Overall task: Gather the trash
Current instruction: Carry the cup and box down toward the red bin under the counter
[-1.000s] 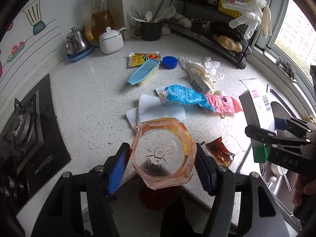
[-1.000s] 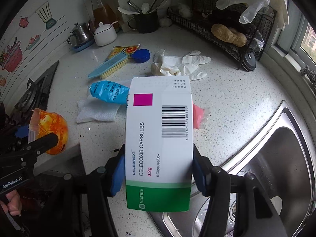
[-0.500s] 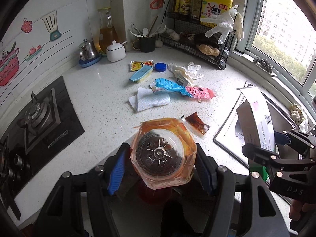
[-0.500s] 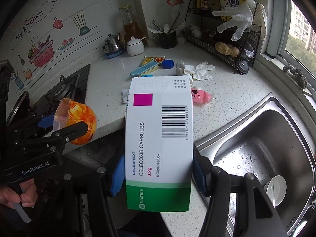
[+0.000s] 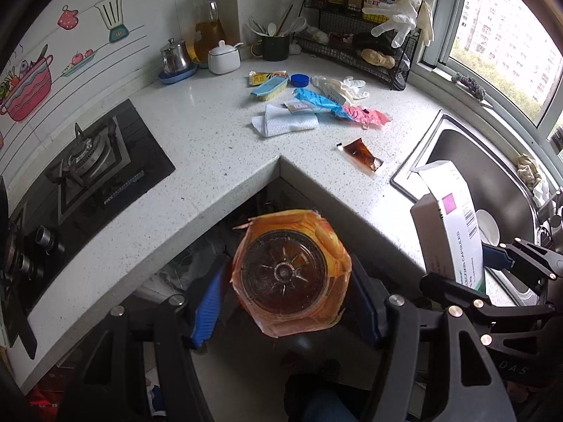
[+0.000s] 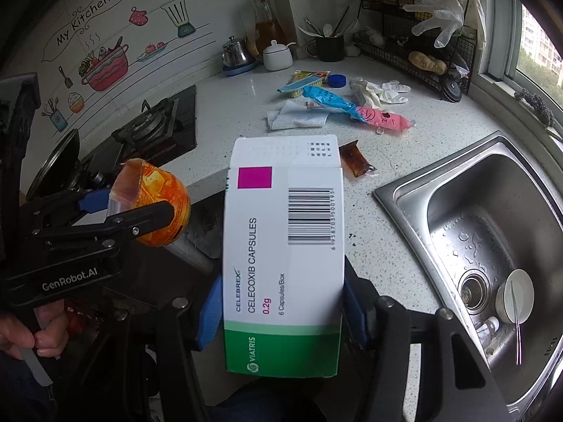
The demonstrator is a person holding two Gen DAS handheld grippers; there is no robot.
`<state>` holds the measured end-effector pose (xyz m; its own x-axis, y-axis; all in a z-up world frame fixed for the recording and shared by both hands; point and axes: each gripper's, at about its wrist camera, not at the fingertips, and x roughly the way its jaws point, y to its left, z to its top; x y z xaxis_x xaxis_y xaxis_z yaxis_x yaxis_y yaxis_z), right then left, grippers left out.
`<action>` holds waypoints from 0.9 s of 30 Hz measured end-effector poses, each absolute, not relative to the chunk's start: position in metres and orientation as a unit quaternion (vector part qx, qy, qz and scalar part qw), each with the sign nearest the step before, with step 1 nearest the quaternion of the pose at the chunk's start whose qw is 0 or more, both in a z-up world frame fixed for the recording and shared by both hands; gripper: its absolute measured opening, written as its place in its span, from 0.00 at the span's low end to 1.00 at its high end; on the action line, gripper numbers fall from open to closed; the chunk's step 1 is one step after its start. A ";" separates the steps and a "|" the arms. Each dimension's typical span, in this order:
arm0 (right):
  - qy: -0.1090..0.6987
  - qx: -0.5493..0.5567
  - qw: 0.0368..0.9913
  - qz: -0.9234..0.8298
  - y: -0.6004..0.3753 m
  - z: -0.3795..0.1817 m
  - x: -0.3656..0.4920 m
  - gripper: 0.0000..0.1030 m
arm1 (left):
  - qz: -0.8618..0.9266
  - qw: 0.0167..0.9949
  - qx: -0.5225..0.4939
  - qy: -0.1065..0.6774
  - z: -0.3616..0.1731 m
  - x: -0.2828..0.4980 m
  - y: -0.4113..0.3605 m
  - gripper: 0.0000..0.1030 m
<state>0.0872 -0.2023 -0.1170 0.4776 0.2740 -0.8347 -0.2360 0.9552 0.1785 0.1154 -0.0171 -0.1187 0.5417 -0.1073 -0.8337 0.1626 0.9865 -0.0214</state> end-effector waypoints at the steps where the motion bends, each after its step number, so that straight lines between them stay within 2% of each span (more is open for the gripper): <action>1: 0.494 0.024 0.856 0.150 -0.199 -0.121 0.088 0.54 | -0.076 0.875 0.028 0.477 -0.124 0.114 -0.014 0.60; 10: 0.528 0.027 0.836 0.149 -0.164 -0.187 0.085 0.54 | -0.103 0.848 0.054 0.517 -0.203 0.126 0.012 0.60; 22: 0.567 0.033 0.816 0.107 -0.148 -0.349 0.105 0.54 | -0.164 0.813 0.063 0.555 -0.377 0.173 0.014 0.61; 27: 0.578 0.040 0.810 0.088 -0.162 -0.401 0.112 0.54 | -0.174 0.813 0.081 0.549 -0.432 0.189 0.003 0.65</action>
<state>0.1121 -0.1624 -0.4011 0.3153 0.1882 -0.9301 -0.0961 0.9814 0.1660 0.1894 0.0031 -0.4320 0.3366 -0.1949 -0.9212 0.3725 0.9261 -0.0598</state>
